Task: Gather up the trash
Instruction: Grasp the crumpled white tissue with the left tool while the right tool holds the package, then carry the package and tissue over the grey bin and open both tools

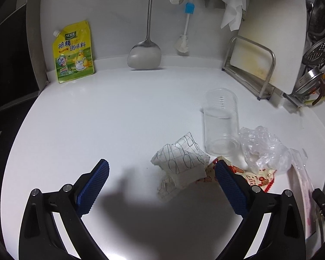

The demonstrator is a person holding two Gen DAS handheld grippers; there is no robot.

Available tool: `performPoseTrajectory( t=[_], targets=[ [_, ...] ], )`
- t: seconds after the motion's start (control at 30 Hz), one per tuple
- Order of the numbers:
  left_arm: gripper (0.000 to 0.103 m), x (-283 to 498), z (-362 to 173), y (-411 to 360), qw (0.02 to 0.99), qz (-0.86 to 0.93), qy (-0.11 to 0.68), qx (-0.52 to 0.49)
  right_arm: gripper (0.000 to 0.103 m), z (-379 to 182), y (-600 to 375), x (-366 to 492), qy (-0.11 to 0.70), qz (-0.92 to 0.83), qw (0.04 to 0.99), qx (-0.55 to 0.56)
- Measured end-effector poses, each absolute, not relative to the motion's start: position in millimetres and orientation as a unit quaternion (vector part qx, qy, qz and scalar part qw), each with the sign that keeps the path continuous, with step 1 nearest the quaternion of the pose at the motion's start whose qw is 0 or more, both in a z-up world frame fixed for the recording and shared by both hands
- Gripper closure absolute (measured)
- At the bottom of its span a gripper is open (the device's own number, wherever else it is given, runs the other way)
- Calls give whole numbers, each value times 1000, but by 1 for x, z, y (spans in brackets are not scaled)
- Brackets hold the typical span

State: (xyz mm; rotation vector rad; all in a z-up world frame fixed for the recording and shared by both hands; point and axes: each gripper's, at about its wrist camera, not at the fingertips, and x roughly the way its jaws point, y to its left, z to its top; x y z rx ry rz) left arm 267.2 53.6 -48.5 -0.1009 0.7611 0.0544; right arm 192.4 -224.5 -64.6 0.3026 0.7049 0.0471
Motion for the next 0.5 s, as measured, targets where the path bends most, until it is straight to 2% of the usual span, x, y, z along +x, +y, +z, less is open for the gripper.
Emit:
performPoseTrajectory(
  t=[0.07, 0.1, 0.13, 0.17, 0.27, 0.4, 0.5],
  targets=[
    [11, 269, -50, 52, 927, 31, 371, -43, 89, -66, -225, 193, 344, 26, 927, 148],
    [21, 271, -51, 52, 927, 31, 372, -43, 89, -67, -225, 194, 344, 27, 927, 148],
    [27, 273, -52, 52, 925, 27, 375, -46, 89, -68, -225, 193, 344, 27, 927, 148],
    [29, 275, -53, 52, 924, 23, 378, -48, 89, -69, -225, 193, 345, 28, 926, 148],
    [42, 277, -54, 53, 923, 14, 382, -53, 89, -70, -224, 192, 346, 30, 926, 148],
    [66, 275, -52, 54, 924, 3, 379, -57, 89, -69, -224, 190, 345, 32, 927, 147],
    [70, 271, -48, 55, 926, 1, 373, -54, 89, -67, -225, 186, 341, 32, 928, 149]
  ],
)
